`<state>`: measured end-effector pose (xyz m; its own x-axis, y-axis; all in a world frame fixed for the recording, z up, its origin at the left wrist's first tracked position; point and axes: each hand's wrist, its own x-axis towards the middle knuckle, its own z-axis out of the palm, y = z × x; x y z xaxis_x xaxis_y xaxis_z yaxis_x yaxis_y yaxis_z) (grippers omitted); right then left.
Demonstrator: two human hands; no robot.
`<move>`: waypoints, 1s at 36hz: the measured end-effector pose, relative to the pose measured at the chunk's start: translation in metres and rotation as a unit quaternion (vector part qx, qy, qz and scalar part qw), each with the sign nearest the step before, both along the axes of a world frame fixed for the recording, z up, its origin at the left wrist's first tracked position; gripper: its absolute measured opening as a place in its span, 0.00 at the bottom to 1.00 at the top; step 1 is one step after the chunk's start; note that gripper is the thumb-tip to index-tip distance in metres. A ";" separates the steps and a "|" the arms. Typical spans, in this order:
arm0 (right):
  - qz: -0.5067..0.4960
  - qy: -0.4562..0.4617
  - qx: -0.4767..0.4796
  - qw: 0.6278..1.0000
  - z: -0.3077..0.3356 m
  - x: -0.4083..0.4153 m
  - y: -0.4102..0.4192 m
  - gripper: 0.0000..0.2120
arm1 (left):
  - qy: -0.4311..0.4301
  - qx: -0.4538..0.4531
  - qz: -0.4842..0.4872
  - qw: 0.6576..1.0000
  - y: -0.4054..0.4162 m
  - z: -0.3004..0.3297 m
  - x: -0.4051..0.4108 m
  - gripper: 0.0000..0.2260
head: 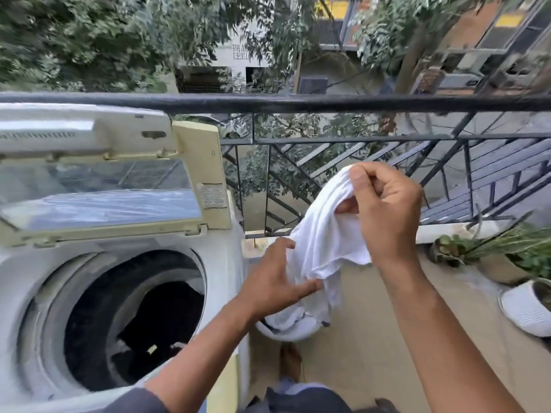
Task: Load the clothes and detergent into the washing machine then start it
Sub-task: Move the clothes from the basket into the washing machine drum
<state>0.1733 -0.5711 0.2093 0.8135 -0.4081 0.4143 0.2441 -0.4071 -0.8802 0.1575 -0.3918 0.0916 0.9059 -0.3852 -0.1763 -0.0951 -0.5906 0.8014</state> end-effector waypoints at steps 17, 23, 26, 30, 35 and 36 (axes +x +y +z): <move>-0.044 0.123 -0.219 0.967 -0.037 -0.009 -0.039 0.07 | 0.000 -0.261 0.173 0.950 0.038 0.089 0.070 0.10; -0.001 0.193 -0.209 0.959 -0.088 -0.018 -0.033 0.06 | -0.037 -0.317 0.095 0.943 0.011 0.130 0.073 0.10; 0.055 0.303 -0.162 0.938 -0.119 -0.026 -0.027 0.25 | -0.026 -0.332 0.096 0.938 0.004 0.146 0.071 0.09; 0.186 0.434 -0.168 0.865 -0.150 -0.035 -0.012 0.46 | -0.004 -0.392 0.103 0.914 0.006 0.165 0.068 0.11; 0.206 0.504 -0.132 0.828 -0.182 -0.034 0.011 0.20 | 0.001 -0.454 0.135 0.881 0.030 0.186 0.066 0.09; 0.206 0.502 -0.129 0.830 -0.187 -0.033 0.012 0.06 | 0.003 -0.459 0.145 0.877 0.038 0.188 0.066 0.09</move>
<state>0.1399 -0.5594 0.0228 0.8502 -0.0126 -0.5263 -0.3942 -0.6779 -0.6206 0.2236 -0.3541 0.2798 0.9893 -0.1209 0.0821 -0.0418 0.3043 0.9517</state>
